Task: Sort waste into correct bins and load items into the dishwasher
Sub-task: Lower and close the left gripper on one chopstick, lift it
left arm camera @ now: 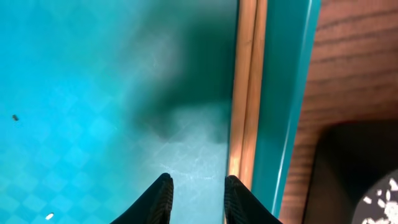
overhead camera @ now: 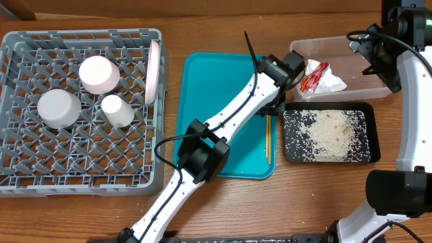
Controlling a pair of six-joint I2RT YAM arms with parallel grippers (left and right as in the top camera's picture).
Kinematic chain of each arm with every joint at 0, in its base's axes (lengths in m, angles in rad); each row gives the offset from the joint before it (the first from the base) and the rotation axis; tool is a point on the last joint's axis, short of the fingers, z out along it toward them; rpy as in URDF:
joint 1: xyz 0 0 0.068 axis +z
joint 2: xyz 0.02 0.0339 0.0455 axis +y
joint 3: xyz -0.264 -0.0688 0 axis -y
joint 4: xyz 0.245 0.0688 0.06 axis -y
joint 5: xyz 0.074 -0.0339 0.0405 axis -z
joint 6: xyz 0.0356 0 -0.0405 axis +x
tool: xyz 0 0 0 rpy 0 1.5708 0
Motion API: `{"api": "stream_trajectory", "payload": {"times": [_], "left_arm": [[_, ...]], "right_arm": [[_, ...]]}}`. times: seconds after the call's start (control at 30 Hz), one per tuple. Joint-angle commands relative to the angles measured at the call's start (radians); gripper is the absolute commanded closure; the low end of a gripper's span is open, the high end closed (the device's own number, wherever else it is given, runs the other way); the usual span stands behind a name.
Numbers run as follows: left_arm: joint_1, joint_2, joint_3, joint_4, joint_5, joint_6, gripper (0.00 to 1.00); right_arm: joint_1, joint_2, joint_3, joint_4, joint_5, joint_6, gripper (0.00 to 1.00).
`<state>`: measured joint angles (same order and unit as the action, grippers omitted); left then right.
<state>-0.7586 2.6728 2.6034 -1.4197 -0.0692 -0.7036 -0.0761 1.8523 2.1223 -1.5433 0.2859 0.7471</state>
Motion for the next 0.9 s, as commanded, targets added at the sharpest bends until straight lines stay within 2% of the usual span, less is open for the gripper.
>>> {"api": "stream_trajectory", "payload": {"times": [0.0, 0.5, 0.87], "left_arm": [[-0.015, 0.022, -0.002, 0.024, -0.065, -0.064, 0.70], [-0.021, 0.022, -0.008, 0.045, -0.046, -0.091, 0.73], [-0.021, 0.022, -0.131, 0.115, -0.038, -0.112, 0.71]], "right_arm": [[0.003, -0.006, 0.002, 0.005, 0.012, -0.004, 0.00], [0.004, -0.006, 0.002, 0.005, 0.009, -0.004, 0.00], [0.003, -0.006, 0.002, 0.005, 0.009, -0.004, 0.00]]}}
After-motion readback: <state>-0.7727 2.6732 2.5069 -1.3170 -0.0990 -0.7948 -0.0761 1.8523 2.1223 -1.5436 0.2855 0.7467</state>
